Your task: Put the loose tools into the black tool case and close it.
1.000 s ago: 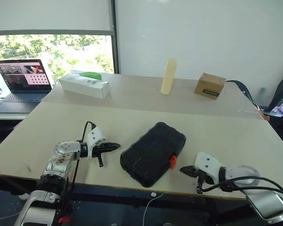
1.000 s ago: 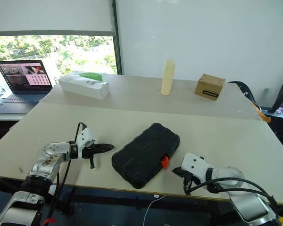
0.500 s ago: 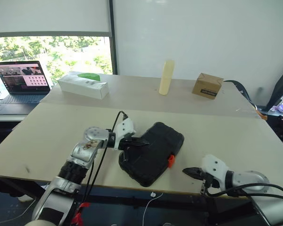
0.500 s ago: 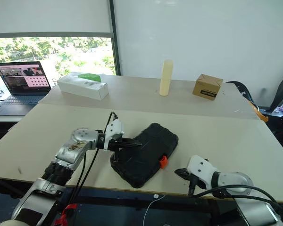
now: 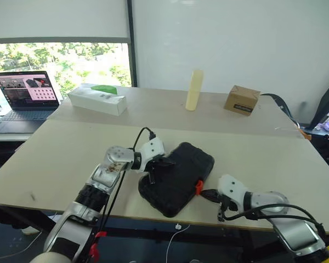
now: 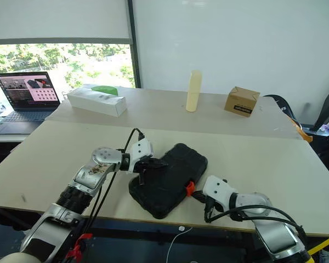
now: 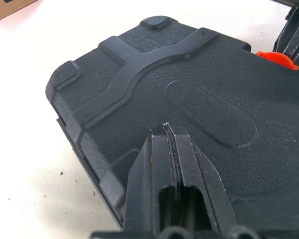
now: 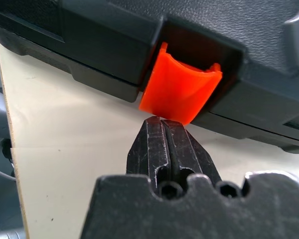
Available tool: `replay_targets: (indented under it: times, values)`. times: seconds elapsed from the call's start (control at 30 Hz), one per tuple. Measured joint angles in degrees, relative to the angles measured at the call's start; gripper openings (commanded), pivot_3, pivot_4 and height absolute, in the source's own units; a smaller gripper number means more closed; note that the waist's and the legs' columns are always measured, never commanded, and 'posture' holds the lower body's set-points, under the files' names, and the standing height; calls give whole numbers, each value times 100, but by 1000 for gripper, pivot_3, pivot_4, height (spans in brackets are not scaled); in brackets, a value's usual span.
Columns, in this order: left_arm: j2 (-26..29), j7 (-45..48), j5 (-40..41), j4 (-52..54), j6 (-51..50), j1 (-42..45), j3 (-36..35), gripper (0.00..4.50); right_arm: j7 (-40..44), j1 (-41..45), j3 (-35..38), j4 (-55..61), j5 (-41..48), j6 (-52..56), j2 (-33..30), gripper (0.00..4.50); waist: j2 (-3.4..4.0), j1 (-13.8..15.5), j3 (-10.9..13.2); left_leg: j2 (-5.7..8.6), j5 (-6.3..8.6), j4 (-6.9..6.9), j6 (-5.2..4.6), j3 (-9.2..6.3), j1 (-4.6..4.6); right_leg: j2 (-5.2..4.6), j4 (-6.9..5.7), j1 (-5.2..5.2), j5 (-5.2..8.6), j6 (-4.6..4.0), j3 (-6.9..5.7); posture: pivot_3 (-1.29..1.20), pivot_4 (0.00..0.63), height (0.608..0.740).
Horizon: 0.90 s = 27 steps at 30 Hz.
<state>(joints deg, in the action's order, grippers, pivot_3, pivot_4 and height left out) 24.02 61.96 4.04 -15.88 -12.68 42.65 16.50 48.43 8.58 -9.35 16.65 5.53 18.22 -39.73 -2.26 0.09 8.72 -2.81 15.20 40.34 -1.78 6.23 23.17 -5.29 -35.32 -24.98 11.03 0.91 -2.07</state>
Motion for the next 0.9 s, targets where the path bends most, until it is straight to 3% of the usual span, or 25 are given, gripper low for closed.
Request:
replay_targets:
  times: [0.37,0.7,0.9]
  values:
    - [141,-44,-181,55,-76,-37,64,10,60,364,-149,-275,-140,103,92,0,2,-84,-3,-1,-1,-1,1,-1,-48,1,-27,22,12,14,28,0,150,740]
    - [-29,-184,-211,2,-83,-80,74,10,310,-52,32,316,33,503,-345,0,4,-17,-20,0,3,-12,1,-7,-89,-4,-12,64,28,29,35,0,150,740]
    - [-41,-209,-210,-50,9,-97,68,10,255,121,102,190,31,473,-194,0,8,-6,-27,-1,3,-13,0,-7,-91,-3,-11,64,29,30,36,0,150,740]
